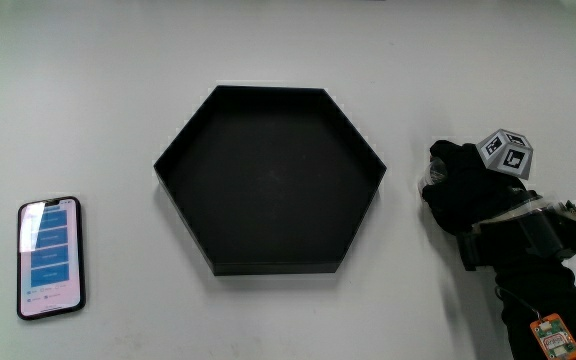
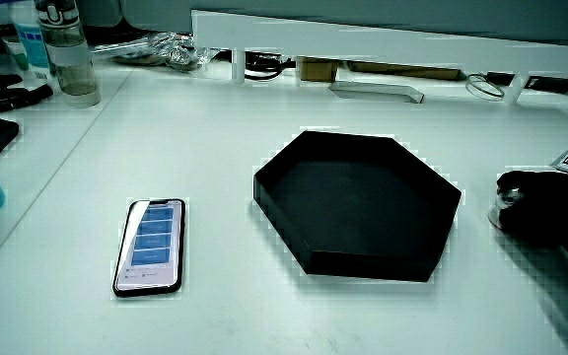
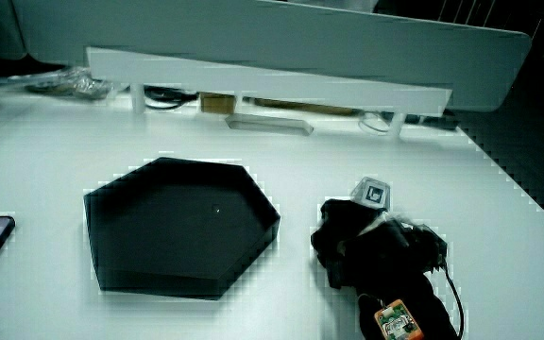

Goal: Pick paper clip from plate

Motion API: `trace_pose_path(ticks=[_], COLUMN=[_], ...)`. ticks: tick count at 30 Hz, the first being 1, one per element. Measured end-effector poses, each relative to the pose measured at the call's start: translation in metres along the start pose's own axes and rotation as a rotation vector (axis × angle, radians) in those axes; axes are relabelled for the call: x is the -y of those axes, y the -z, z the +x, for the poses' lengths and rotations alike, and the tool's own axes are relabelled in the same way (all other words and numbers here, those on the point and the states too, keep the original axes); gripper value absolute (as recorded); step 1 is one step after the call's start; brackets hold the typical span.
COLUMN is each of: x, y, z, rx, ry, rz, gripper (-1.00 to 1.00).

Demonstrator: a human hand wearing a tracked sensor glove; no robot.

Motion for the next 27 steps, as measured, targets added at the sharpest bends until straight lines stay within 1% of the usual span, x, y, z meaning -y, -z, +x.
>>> trace_pose_path(ticks=[1,3,4,5,6,10,11,12,13,14,15,17,18,19,20,21,23,24,25,26,27], x=[0.002,-0.001,0.002,0.003,0.001,0.001,0.003,0.003,0.005,0.003,0.008,0.008,0.009,0.012,0.013,0.016,0.016,0.02,0.019,0.021,0.025], y=[-0.001,0.0,0.0,-0.001,0.0,0.0,-0.002,-0.004,-0.005,-0.006,-0.009,-0.011,-0.014,-0.016,-0.018,-0.021,-0.023,-0.026,-0.027,-0.029,-0.031], z=[-0.001,0.002,0.001,0.0,0.001,0.001,-0.001,-0.002,-0.003,-0.004,-0.009,-0.013,-0.016,-0.021,-0.023,-0.027,-0.032,-0.037,-0.039,-0.042,-0.048], rx=[0.0,0.013,0.002,0.001,0.006,-0.016,-0.016,-0.003,-0.013,-0.016,-0.014,-0.004,-0.002,0.002,0.005,-0.003,0.008,0.009,-0.003,-0.022,0.0], ry=[-0.009,0.014,-0.005,-0.006,0.0,-0.01,-0.018,-0.013,-0.016,-0.023,-0.043,-0.047,-0.047,-0.064,-0.068,-0.093,-0.089,-0.113,-0.118,-0.125,-0.137], rz=[0.001,0.001,-0.004,0.009,0.006,-0.007,0.008,0.019,0.008,0.009,0.021,0.024,0.035,0.031,0.044,0.043,0.052,0.06,0.063,0.053,0.077], gripper=[1.0,1.0,1.0,1.0,1.0,1.0,1.0,1.0,1.0,1.0,1.0,1.0,1.0,1.0,1.0,1.0,1.0,1.0,1.0,1.0,1.0])
